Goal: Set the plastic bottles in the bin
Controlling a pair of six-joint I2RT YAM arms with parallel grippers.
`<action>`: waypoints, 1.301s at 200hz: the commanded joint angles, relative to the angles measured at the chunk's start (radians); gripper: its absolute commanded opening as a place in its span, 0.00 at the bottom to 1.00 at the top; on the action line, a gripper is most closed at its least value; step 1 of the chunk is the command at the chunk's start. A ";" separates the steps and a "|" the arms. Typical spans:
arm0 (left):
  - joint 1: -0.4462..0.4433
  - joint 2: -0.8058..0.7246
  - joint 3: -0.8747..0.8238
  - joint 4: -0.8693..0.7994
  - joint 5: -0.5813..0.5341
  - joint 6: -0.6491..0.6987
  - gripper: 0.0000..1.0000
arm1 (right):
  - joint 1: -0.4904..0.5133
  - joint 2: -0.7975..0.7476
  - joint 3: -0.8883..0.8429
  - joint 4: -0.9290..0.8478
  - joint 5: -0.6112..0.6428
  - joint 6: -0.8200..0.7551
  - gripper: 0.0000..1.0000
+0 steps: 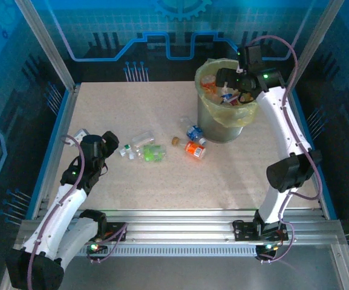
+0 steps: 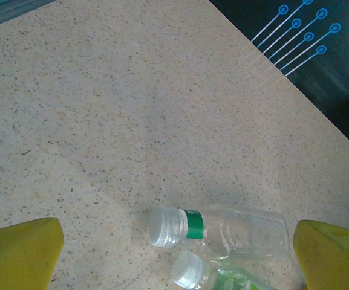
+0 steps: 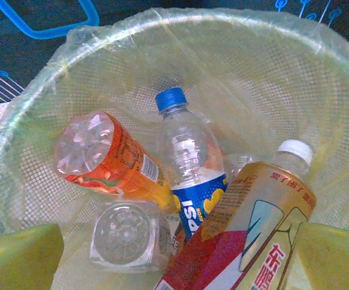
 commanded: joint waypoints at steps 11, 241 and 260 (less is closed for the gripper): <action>0.011 0.004 -0.001 0.025 0.027 0.038 0.99 | 0.052 -0.068 0.011 -0.001 0.038 -0.053 1.00; 0.011 -0.037 -0.022 0.026 0.004 0.024 0.99 | 0.526 -0.175 -0.202 -0.015 0.098 -0.172 1.00; 0.011 -0.037 -0.027 0.031 0.008 0.025 0.99 | 0.528 -0.175 -0.244 -0.010 0.083 -0.156 1.00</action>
